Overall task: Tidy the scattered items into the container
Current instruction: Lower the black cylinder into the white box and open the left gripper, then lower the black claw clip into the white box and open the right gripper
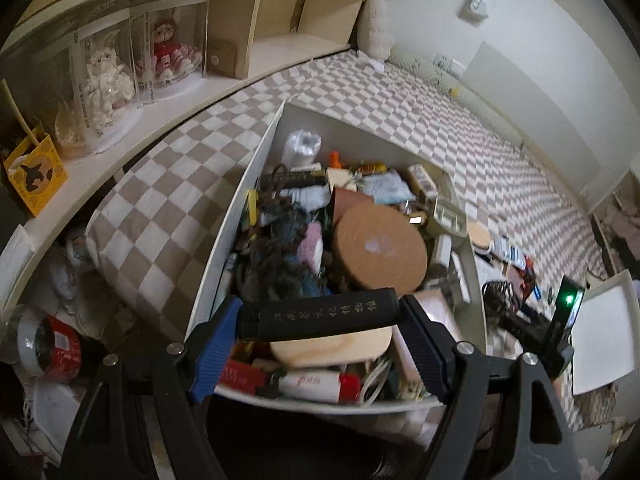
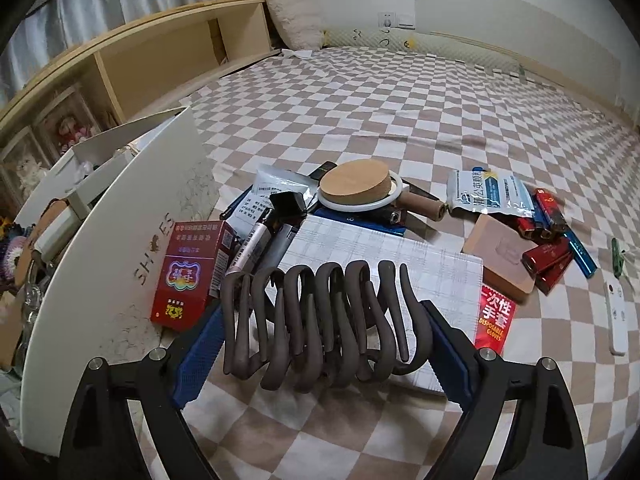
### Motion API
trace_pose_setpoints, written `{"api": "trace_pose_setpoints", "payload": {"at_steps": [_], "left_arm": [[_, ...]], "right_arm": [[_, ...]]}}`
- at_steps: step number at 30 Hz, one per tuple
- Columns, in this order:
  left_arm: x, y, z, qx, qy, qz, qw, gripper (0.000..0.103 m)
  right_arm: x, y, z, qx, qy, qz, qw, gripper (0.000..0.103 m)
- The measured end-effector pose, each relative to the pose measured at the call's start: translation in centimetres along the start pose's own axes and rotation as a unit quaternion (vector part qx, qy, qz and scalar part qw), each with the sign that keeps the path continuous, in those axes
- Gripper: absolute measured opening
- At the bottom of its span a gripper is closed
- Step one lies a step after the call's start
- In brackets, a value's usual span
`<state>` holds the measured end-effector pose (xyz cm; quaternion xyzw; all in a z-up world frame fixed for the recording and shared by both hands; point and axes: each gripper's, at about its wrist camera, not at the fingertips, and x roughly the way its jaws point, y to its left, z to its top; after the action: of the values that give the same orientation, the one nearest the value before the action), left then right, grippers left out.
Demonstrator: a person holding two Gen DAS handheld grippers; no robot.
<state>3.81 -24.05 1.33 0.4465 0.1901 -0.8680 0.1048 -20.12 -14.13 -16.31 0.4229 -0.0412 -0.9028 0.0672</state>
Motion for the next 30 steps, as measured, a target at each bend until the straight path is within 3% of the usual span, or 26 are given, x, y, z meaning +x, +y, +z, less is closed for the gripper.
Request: {"api": "trace_pose_setpoints", "payload": {"at_steps": [9,12,20,24,26,30], "left_arm": [[0.5,0.7,-1.3,-0.002,0.034,0.014,0.9993,0.08],[0.2,0.9,-1.3,-0.009,0.03,0.02,0.9993,0.093],[-0.1,1.0,-1.3,-0.01,0.018,0.029,0.9994,0.093],[-0.1,0.6,-1.6,0.02,0.006,0.065,0.9977,0.093],[0.0,-0.1,-1.9,0.057,-0.005,0.098,0.9936,0.093],[0.6,-1.3,-2.6,0.111,-0.01,0.122,0.9863,0.093]], "right_arm": [[-0.4,-0.1,0.2,0.005,0.0,0.012,1.0,0.093],[-0.9,-0.1,0.4,0.005,-0.003,0.014,1.0,0.093],[-2.8,-0.2,0.8,0.021,-0.017,0.03,0.999,0.093],[-4.1,-0.1,1.1,0.025,-0.026,0.041,0.999,0.093],[-4.7,0.0,1.2,0.026,-0.031,0.046,0.998,0.093],[-5.7,0.7,1.6,0.022,-0.04,0.056,0.997,0.093]]}}
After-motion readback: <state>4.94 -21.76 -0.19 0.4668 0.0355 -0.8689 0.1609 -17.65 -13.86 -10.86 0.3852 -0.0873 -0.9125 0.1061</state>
